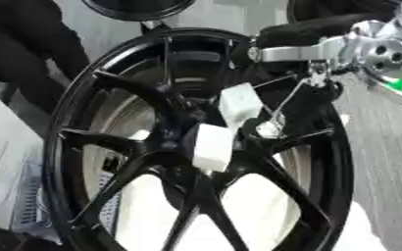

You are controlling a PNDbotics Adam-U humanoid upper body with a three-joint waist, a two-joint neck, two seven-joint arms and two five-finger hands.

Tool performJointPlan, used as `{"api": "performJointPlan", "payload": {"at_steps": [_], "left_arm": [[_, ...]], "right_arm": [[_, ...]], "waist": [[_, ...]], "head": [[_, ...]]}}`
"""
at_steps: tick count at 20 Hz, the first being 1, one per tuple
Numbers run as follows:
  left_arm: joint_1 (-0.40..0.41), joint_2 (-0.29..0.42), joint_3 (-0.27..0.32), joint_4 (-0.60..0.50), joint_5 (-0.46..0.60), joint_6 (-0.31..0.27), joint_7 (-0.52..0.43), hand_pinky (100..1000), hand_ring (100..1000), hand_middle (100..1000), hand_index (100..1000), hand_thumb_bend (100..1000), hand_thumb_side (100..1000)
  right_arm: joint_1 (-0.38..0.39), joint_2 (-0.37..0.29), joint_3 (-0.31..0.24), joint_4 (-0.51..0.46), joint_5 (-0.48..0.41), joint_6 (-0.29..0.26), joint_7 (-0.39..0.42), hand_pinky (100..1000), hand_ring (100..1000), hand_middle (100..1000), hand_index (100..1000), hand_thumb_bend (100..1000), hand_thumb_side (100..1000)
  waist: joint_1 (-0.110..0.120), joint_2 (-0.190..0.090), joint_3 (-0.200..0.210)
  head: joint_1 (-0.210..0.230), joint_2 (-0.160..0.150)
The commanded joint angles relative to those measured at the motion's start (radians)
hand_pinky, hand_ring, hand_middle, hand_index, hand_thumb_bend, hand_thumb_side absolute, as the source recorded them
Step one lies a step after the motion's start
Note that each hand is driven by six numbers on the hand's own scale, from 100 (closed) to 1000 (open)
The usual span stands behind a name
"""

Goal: Pull the pin out of the wheel hub.

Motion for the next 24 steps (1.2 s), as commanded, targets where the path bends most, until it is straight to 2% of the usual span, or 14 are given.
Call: {"api": "performJointPlan", "payload": {"at_steps": [1,7,11,15,19,23,24], "left_arm": [[-0.009,0.013,0.004,-0.017,0.001,-0.001,-0.003,747,735,706,795,552,345],[-0.009,0.012,0.005,-0.017,0.001,0.0,-0.002,748,735,707,795,550,346],[-0.008,0.01,0.006,-0.017,0.001,0.0,-0.001,748,736,707,795,548,347],[-0.007,0.007,0.006,-0.017,0.001,0.0,-0.002,749,736,708,795,545,347],[-0.006,0.005,0.008,-0.017,0.0,-0.001,-0.001,749,736,707,796,542,348],[-0.005,0.004,0.009,-0.017,0.001,0.0,-0.001,749,737,707,796,541,351],[-0.005,0.003,0.01,-0.017,0.001,0.0,-0.001,749,737,707,796,541,352]], "right_arm": [[-0.014,-0.004,-0.013,0.001,-0.006,0.062,0.052,874,831,745,831,288,190],[-0.022,0.004,-0.013,-0.02,-0.035,0.081,0.03,869,820,690,793,264,235],[-0.023,0.006,-0.012,-0.029,-0.051,0.087,0.028,869,818,668,779,254,225],[-0.021,0.01,-0.009,-0.016,-0.046,0.076,0.038,870,796,580,713,265,100],[-0.015,0.013,-0.005,0.015,-0.019,0.046,0.068,860,752,514,661,288,100],[-0.011,0.018,-0.008,0.037,0.004,0.022,0.084,865,770,568,713,336,100],[-0.01,0.019,-0.009,0.04,0.006,0.018,0.085,869,795,635,767,365,100]], "waist": [[0.008,-0.017,0.0],[0.007,-0.018,0.0],[0.005,-0.018,0.001],[0.004,-0.018,0.004],[0.003,-0.017,0.006],[0.003,-0.016,0.007],[0.003,-0.016,0.007]], "head": [[-0.002,-0.016],[-0.001,-0.017],[0.001,-0.017],[0.001,-0.02],[0.0,-0.022],[0.0,-0.023],[0.001,-0.023]]}}
